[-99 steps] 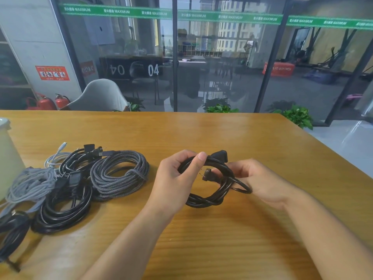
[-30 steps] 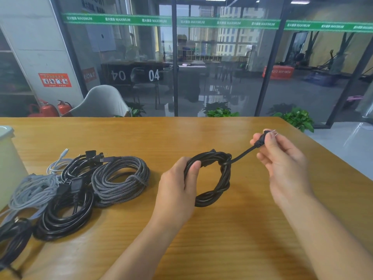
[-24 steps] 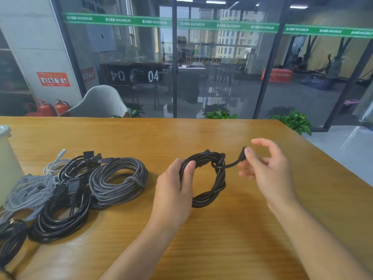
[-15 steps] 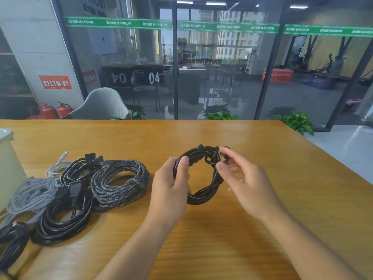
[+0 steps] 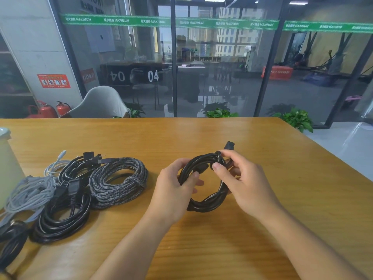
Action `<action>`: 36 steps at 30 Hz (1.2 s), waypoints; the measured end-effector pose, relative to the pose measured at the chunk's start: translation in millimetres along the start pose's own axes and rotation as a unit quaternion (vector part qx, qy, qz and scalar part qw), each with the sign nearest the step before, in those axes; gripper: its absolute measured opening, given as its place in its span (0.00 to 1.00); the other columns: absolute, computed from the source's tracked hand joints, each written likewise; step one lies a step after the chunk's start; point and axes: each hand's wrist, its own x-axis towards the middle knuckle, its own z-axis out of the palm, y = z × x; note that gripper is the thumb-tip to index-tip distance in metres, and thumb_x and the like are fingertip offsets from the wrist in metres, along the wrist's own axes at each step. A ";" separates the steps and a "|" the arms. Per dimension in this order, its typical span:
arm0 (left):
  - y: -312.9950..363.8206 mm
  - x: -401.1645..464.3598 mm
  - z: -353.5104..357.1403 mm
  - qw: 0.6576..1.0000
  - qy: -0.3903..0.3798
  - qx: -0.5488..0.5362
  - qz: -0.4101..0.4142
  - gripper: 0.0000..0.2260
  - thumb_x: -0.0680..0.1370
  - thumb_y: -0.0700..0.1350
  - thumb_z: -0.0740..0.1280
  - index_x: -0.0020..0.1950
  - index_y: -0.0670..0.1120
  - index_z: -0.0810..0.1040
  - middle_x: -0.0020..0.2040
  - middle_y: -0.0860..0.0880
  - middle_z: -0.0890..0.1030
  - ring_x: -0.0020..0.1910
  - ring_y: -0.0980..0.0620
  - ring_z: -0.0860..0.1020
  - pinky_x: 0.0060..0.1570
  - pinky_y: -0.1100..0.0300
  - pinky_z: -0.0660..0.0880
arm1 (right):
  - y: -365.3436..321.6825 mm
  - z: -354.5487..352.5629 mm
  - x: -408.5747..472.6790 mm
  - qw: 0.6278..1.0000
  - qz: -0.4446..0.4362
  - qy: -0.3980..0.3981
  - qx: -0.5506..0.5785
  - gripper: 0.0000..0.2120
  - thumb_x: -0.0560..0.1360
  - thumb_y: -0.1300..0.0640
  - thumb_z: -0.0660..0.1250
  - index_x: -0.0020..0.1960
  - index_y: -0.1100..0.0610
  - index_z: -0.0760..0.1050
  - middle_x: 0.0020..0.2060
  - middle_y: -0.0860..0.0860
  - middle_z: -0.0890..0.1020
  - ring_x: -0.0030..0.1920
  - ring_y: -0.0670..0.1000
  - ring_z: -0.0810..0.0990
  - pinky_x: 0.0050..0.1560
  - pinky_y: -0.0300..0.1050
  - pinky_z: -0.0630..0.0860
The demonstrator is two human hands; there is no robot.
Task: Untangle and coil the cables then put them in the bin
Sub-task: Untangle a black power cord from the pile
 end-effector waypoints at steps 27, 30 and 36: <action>4.0 0.7 2.4 0.995 -0.004 -0.097 0.037 0.18 0.80 0.34 0.67 0.63 0.54 0.76 0.47 0.49 0.84 0.35 0.53 0.78 0.38 0.60 0.78 | 15.1 16.8 8.8 0.965 0.140 -0.021 0.219 0.07 0.84 0.53 0.66 0.59 0.50 0.81 0.50 0.55 0.88 0.54 0.55 0.87 0.64 0.61 0.78; 2.4 1.1 2.7 0.992 -0.013 -0.129 0.001 0.21 0.78 0.33 0.71 0.63 0.56 0.77 0.53 0.53 0.82 0.43 0.49 0.81 0.43 0.57 0.83 | 10.3 14.0 8.8 0.961 0.146 0.006 0.236 0.07 0.84 0.55 0.66 0.59 0.52 0.80 0.47 0.52 0.89 0.51 0.53 0.87 0.57 0.55 0.80; -7.0 3.4 -2.0 0.989 -0.011 0.096 0.113 0.27 0.74 0.38 0.76 0.66 0.62 0.75 0.62 0.61 0.74 0.60 0.65 0.75 0.57 0.72 0.72 | 5.7 13.6 5.4 0.963 0.133 0.006 0.234 0.07 0.83 0.55 0.67 0.59 0.50 0.81 0.46 0.53 0.88 0.49 0.55 0.87 0.53 0.53 0.82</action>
